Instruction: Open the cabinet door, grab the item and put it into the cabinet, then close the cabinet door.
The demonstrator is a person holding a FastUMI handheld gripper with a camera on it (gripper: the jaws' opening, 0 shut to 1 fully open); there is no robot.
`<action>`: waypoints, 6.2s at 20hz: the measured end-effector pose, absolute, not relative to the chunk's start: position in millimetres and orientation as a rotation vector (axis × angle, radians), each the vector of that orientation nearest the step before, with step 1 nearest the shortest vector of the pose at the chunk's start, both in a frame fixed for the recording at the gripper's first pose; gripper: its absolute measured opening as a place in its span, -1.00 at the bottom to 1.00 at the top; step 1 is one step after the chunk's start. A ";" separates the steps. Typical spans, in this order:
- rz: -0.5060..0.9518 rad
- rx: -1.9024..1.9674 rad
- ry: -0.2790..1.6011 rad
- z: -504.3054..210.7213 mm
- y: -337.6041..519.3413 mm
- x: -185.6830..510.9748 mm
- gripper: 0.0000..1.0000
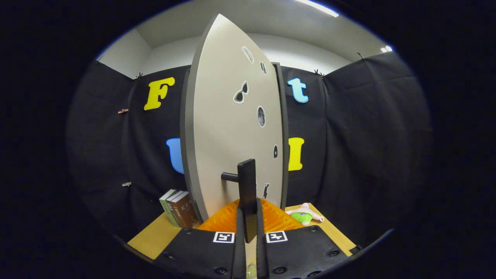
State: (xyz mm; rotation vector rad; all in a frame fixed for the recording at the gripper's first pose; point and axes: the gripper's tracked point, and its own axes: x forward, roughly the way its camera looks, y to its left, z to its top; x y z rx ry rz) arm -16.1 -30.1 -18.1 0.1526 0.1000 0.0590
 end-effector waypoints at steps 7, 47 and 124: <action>-0.046 0.127 0.103 -27.4 -96.0 -36.2 -0.73; 0.157 0.075 0.786 -397.3 38.2 -90.3 0.96; 0.023 0.085 0.564 -195.1 82.5 367.6 -0.49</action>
